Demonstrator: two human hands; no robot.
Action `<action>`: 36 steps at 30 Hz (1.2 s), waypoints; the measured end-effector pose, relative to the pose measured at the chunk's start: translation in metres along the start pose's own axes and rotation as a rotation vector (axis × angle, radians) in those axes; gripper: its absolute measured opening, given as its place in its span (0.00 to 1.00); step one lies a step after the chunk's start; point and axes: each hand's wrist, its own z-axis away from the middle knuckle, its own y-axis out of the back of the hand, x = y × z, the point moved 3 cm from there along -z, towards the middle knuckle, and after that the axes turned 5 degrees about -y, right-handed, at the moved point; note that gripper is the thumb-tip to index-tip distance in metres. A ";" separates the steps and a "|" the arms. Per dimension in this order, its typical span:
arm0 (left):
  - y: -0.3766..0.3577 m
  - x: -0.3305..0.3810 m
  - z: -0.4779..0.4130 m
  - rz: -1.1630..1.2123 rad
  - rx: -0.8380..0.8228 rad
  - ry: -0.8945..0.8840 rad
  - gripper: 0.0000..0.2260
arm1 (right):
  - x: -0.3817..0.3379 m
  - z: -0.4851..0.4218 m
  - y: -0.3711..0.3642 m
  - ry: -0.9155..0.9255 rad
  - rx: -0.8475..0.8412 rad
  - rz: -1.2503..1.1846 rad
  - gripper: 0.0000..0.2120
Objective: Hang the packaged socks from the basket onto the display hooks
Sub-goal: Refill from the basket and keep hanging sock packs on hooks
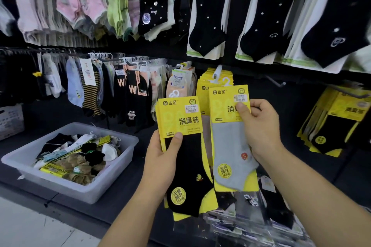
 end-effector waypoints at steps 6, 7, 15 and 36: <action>0.006 0.000 -0.001 -0.023 0.015 -0.007 0.06 | -0.008 -0.011 -0.014 0.075 -0.034 0.081 0.06; 0.006 0.000 -0.001 -0.025 0.012 -0.003 0.05 | -0.008 -0.011 -0.016 0.069 -0.036 0.088 0.06; 0.004 0.001 0.000 -0.028 -0.007 0.002 0.05 | 0.011 -0.007 -0.014 -0.023 0.027 0.178 0.09; -0.012 0.000 0.003 0.064 -0.067 -0.036 0.18 | 0.013 0.044 -0.028 -0.156 -0.309 -0.013 0.10</action>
